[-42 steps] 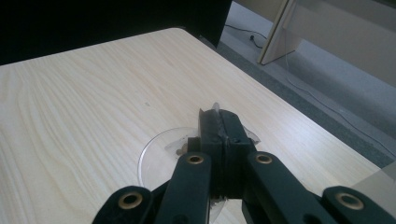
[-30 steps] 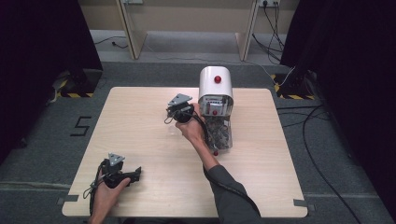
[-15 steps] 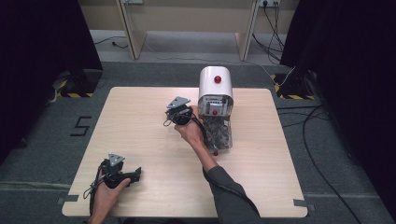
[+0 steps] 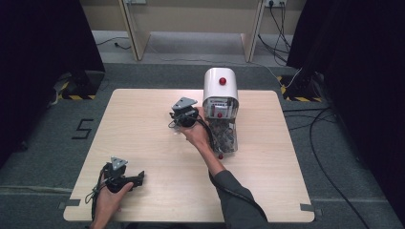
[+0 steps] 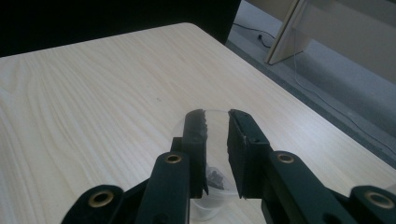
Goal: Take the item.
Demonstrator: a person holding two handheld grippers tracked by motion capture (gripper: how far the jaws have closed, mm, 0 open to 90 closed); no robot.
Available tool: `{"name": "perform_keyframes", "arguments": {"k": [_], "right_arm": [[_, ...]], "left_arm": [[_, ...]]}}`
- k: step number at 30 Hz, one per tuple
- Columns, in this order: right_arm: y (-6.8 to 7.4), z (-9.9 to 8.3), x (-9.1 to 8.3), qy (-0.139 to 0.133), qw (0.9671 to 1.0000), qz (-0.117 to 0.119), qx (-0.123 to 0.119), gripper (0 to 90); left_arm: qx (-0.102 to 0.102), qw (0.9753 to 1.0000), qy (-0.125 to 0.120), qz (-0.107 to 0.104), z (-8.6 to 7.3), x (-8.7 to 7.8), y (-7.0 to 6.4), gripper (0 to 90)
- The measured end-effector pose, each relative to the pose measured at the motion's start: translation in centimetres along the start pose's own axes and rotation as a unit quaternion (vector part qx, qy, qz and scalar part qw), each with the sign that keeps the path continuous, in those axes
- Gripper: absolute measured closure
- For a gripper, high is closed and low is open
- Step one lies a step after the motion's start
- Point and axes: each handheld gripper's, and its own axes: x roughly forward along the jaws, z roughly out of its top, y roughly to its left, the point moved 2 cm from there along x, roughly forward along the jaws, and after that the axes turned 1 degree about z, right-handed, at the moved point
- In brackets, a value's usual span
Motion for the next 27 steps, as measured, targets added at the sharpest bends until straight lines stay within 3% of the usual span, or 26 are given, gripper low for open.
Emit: {"name": "perform_keyframes", "arguments": {"k": [27], "right_arm": [[0.0, 0.1, -1.7, -0.014, 0.9998, 0.010, 0.004, 73.3]], "left_arm": [[-0.001, 1.0000, -0.001, 0.000, 0.0, 0.0, 0.0, 2.1]]}}
